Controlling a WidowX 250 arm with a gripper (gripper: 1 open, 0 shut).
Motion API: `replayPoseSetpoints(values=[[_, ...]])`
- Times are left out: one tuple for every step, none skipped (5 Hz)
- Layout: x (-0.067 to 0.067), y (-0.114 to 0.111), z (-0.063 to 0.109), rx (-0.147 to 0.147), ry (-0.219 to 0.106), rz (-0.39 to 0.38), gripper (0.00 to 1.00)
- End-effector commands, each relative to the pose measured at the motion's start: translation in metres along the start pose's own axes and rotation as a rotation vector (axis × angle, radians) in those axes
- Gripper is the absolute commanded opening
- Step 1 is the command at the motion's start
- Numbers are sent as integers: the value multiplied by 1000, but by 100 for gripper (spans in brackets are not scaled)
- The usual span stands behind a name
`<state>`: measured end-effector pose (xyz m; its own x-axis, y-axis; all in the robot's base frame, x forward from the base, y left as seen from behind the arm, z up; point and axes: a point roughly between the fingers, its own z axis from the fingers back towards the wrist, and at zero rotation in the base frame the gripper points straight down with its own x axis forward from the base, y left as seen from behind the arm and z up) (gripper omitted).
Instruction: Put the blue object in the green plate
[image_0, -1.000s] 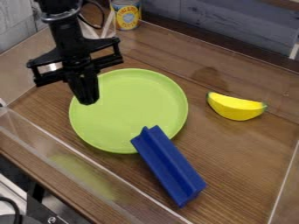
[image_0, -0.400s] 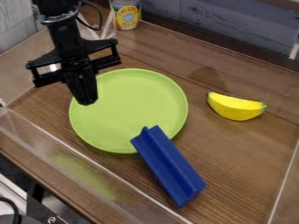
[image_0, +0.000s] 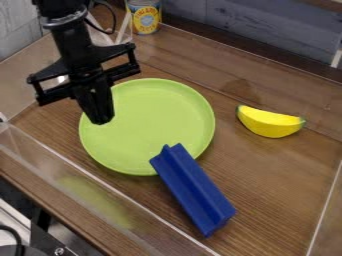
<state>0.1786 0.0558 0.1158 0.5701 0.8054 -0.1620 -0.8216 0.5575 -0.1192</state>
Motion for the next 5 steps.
replayPoseSetpoints(values=[[-11, -5, 6, -24, -7, -5, 0], [-19, -10, 5, -31, 7, 2, 0], [-28, -16, 5, -38, 22, 7, 0], [-37, -22, 5, -45, 29, 11, 0], [-47, -29, 3, -54, 36, 16, 0]])
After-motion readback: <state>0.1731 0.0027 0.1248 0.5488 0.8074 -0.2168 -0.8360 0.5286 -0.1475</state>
